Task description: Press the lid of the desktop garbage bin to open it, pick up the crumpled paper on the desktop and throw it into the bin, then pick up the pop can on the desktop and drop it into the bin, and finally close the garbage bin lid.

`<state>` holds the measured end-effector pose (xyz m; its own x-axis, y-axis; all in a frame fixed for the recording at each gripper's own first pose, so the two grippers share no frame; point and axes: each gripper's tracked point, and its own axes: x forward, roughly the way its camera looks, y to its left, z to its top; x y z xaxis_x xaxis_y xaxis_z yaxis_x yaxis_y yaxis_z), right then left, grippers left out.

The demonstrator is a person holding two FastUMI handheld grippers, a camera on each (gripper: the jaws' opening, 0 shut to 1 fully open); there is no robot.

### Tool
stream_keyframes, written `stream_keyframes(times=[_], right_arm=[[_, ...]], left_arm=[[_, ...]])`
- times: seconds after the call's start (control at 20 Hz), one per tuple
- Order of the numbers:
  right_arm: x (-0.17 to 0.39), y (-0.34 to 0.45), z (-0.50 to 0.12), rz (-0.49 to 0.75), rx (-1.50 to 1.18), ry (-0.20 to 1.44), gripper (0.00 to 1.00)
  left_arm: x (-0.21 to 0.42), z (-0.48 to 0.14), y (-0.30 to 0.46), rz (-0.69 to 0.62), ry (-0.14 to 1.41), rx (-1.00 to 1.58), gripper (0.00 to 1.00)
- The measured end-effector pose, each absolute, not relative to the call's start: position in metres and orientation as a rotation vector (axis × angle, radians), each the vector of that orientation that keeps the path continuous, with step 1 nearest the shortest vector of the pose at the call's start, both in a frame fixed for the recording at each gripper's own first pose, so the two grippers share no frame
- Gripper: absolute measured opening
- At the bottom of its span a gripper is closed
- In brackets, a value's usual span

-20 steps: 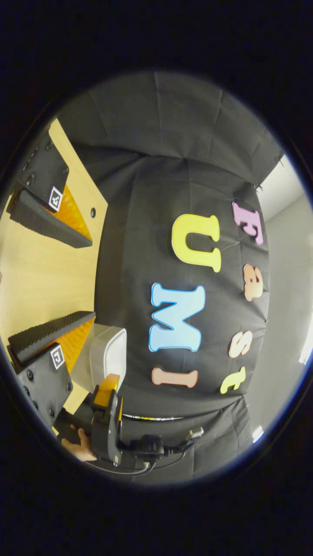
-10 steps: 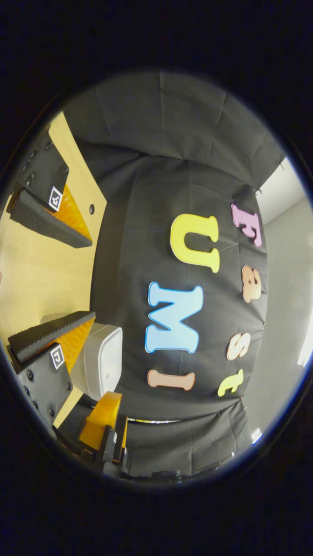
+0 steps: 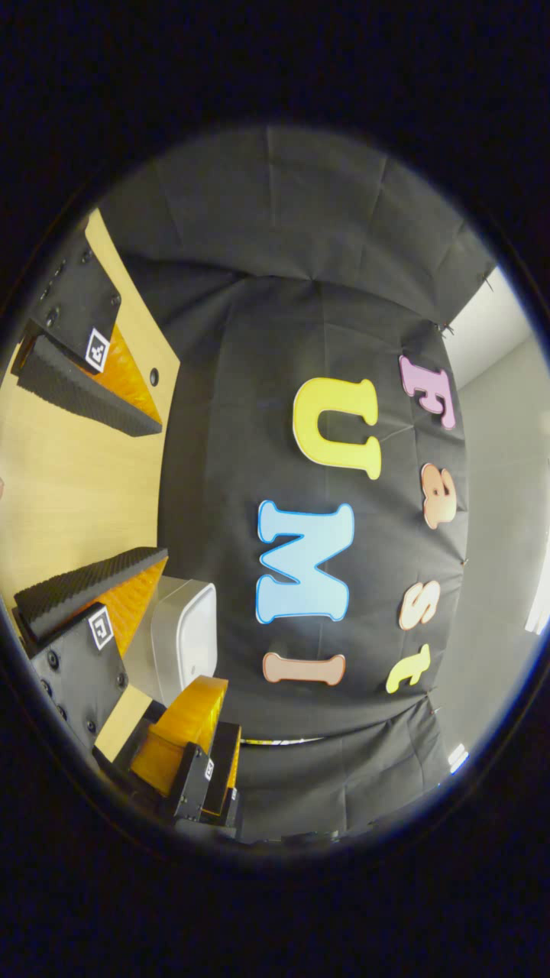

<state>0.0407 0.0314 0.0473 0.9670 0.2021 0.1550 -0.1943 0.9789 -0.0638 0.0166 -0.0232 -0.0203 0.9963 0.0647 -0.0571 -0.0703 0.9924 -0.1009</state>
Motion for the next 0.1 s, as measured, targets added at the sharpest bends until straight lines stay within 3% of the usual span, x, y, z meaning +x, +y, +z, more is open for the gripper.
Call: stream_keyframes(times=[0.1], right_arm=[[0.0433, 0.0388, 0.0475, 0.23, -0.087, -0.168, 0.97]], left_arm=[[0.0163, -0.0227, -0.0214, 0.07, 0.056, -0.116, 0.95]])
